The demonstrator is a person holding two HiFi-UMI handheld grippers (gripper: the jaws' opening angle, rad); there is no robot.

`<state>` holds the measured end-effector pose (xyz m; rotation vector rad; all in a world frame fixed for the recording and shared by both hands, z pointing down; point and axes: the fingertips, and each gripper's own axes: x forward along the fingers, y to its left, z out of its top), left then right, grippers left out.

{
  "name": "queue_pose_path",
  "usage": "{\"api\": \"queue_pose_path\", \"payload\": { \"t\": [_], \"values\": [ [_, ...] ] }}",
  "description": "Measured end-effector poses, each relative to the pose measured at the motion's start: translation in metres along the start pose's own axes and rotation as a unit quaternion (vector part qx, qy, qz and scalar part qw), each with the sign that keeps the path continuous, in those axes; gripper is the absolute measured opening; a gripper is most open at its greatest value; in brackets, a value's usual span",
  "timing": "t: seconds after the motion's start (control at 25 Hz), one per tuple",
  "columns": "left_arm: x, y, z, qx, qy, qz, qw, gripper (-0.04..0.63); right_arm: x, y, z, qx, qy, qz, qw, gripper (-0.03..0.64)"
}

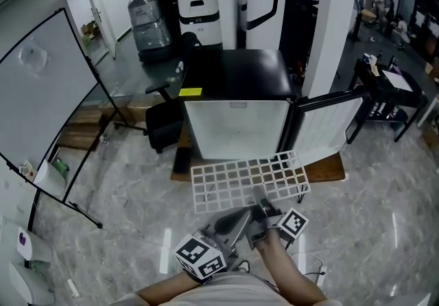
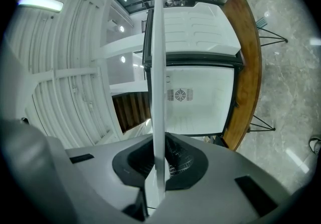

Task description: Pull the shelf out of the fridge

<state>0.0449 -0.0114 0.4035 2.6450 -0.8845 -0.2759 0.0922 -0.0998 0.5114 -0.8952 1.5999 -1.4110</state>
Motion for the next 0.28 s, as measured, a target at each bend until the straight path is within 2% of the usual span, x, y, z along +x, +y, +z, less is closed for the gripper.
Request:
{"api": "queue_pose_path", "payload": {
  "t": [0.28],
  "values": [
    [-0.0014,0.0111,0.0065,-0.002,-0.003,-0.004,1.0000,0.006,0.0109,-0.0028,0.0009,0.010,-0.012,-0.004,1.000,0.043]
  ]
}}
